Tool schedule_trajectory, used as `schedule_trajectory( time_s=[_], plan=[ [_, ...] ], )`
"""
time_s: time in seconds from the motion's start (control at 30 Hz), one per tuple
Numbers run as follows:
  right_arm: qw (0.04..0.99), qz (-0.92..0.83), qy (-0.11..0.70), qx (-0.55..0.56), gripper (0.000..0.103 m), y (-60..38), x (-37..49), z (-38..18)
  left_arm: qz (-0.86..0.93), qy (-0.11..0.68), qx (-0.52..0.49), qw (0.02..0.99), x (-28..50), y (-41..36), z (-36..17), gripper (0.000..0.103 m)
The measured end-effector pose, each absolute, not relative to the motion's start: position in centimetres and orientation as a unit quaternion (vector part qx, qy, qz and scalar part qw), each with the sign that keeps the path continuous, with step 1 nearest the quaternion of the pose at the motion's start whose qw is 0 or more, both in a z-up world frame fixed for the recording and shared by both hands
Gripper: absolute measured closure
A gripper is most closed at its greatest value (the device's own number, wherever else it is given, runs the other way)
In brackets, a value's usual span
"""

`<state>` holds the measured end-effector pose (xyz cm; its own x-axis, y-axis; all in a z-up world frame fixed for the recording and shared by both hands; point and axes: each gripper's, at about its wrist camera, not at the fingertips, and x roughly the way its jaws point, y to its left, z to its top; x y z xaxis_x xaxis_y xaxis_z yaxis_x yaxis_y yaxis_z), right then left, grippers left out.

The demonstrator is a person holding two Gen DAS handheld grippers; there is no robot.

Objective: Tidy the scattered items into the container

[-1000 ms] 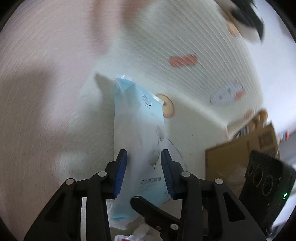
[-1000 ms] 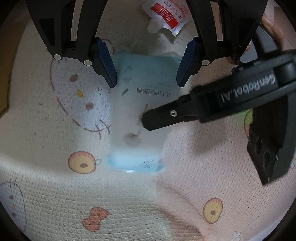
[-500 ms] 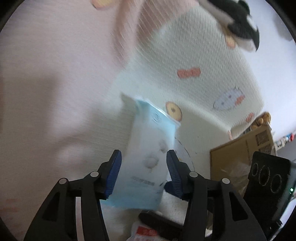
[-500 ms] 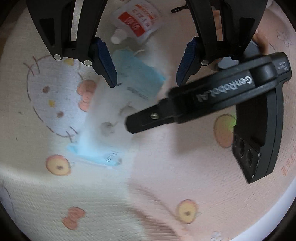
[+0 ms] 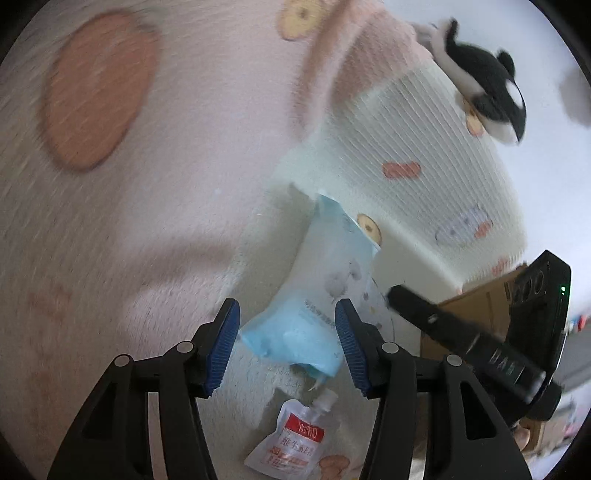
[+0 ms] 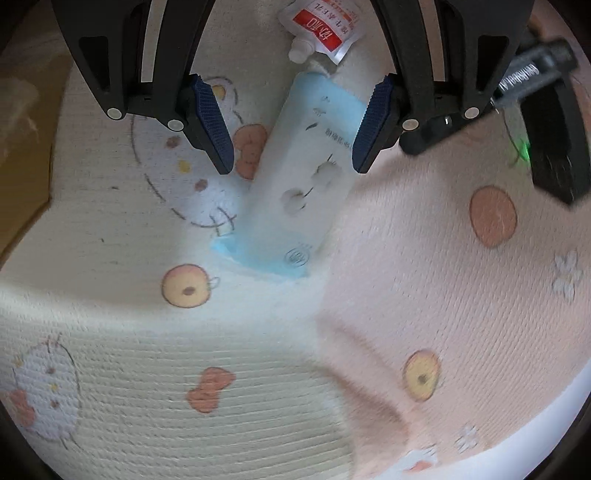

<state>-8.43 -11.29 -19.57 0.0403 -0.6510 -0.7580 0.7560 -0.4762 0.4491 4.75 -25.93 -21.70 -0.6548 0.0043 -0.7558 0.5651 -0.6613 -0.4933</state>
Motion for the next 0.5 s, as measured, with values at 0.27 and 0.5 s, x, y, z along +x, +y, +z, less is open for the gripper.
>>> schedule_trajectory(
  time_s=[0.27,0.5],
  plan=[
    [0.483,-0.664,-0.009,0.571,0.04,-9.6,-10.2,-21.2,-0.811,0.398,0.398,0.162,5.7,-24.3,-24.0,0.045],
    [0.499,-0.616,0.003,0.61,0.076,-11.8,-8.8,-23.1,-0.809,0.401,0.405,0.143,5.5,-23.4,-25.1,0.045]
  ],
)
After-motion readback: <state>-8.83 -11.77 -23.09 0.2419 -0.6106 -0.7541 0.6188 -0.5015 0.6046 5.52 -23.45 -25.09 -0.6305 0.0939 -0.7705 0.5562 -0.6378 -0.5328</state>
